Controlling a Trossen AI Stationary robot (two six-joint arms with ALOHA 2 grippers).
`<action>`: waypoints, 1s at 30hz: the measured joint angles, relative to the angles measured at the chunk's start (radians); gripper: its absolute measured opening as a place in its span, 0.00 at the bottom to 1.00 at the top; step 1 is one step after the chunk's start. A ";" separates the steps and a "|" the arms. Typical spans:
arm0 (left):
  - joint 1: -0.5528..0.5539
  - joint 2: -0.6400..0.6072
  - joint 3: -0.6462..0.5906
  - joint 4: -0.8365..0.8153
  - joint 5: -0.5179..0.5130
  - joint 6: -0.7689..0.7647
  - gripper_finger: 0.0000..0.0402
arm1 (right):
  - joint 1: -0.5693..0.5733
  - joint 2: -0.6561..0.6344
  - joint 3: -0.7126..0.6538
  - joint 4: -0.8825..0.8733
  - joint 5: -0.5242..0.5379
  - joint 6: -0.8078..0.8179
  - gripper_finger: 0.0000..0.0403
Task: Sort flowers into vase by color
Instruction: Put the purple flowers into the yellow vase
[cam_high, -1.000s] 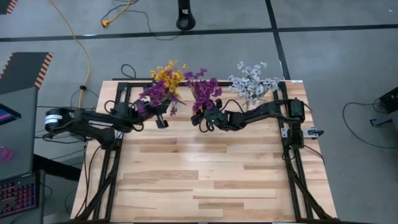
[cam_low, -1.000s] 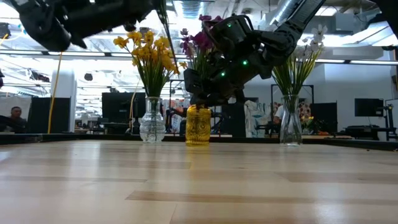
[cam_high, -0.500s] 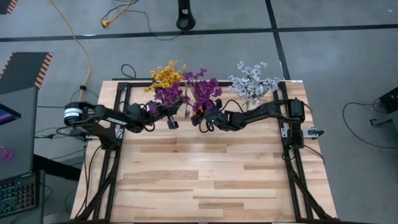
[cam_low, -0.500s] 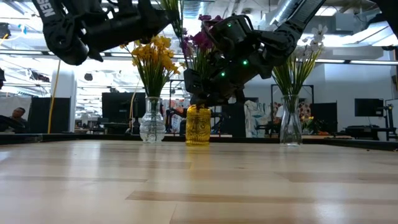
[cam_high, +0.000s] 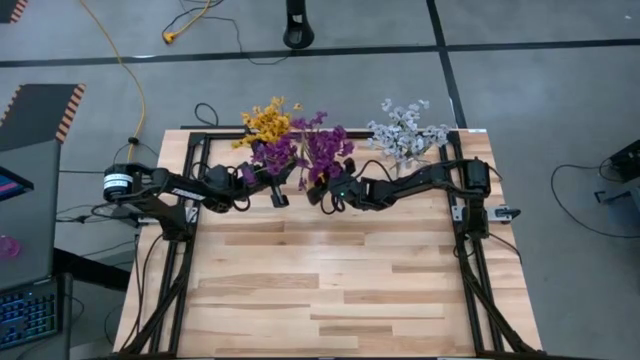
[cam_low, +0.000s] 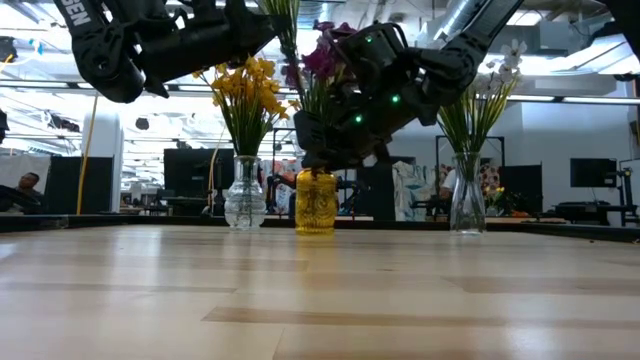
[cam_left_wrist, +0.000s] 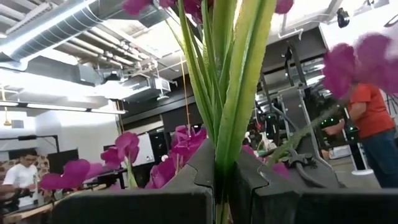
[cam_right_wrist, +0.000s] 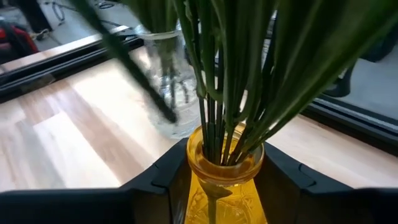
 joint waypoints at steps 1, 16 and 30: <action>0.000 0.000 0.000 0.000 0.000 0.002 0.00 | 0.003 0.000 0.000 0.000 -0.005 -0.013 0.44; 0.000 0.000 0.000 -0.062 0.002 0.014 0.00 | 0.021 0.000 0.000 -0.002 -0.026 -0.043 0.44; 0.000 -0.001 0.000 -0.142 0.004 0.019 0.00 | 0.030 0.000 0.000 -0.002 -0.053 -0.048 0.44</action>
